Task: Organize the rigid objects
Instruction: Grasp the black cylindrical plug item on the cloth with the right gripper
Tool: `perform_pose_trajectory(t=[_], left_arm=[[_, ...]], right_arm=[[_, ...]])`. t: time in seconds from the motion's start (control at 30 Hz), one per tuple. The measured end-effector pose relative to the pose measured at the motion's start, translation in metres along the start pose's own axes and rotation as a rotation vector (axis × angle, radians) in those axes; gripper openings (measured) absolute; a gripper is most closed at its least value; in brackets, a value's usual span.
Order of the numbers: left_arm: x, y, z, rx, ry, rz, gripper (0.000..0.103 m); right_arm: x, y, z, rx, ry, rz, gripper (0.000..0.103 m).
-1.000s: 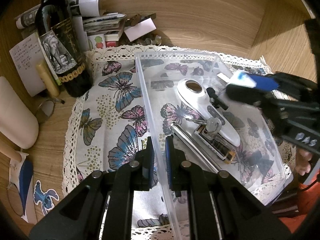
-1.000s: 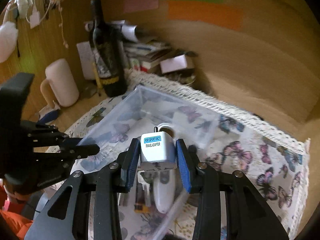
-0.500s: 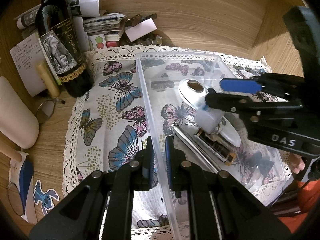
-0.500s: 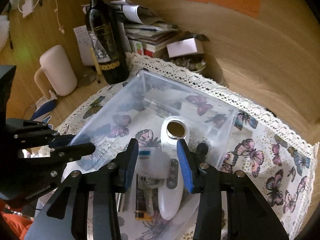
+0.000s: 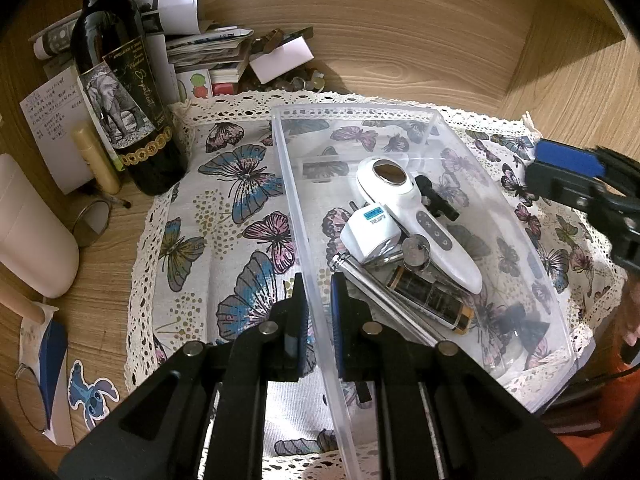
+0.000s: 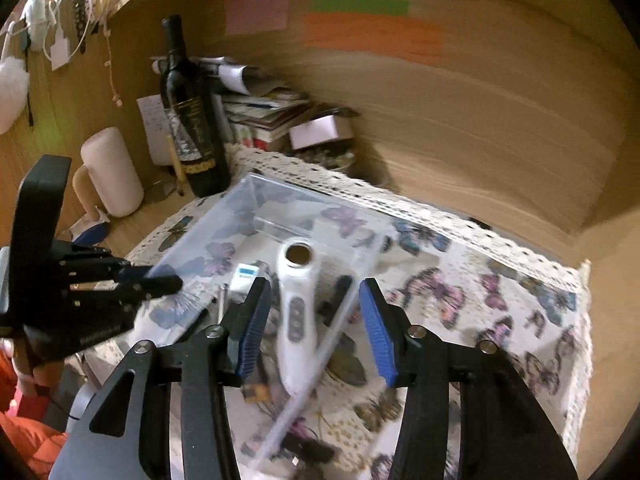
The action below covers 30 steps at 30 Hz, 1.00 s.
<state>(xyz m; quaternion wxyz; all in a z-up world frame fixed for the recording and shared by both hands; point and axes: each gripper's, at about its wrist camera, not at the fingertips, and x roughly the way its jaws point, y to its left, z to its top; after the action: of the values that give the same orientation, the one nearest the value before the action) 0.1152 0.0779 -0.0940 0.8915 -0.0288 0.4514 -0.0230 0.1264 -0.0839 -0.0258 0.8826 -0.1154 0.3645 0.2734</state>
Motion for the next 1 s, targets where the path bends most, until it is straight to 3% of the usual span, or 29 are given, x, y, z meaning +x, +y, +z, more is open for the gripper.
perform_pose_trajectory(t=[0.33,0.87,0.93,1.0], left_arm=[[0.0,-0.001,0.0,0.008,0.0,0.009,0.011],[0.0,-0.002,-0.001,0.013,0.002,0.015,0.011],[0.0,-0.002,-0.001,0.013,0.002,0.015,0.011],[0.0,-0.002,-0.001,0.013,0.002,0.015,0.011]], right_arm=[[-0.022,-0.025,-0.042,0.078,0.043,-0.074,0.044],[-0.001,-0.017,-0.112,0.163,0.228,0.006,0.044],[0.003,-0.017,-0.118,0.177,0.242,0.026,0.033],[0.003,-0.019,-0.12,0.188,0.244,0.034,0.031]])
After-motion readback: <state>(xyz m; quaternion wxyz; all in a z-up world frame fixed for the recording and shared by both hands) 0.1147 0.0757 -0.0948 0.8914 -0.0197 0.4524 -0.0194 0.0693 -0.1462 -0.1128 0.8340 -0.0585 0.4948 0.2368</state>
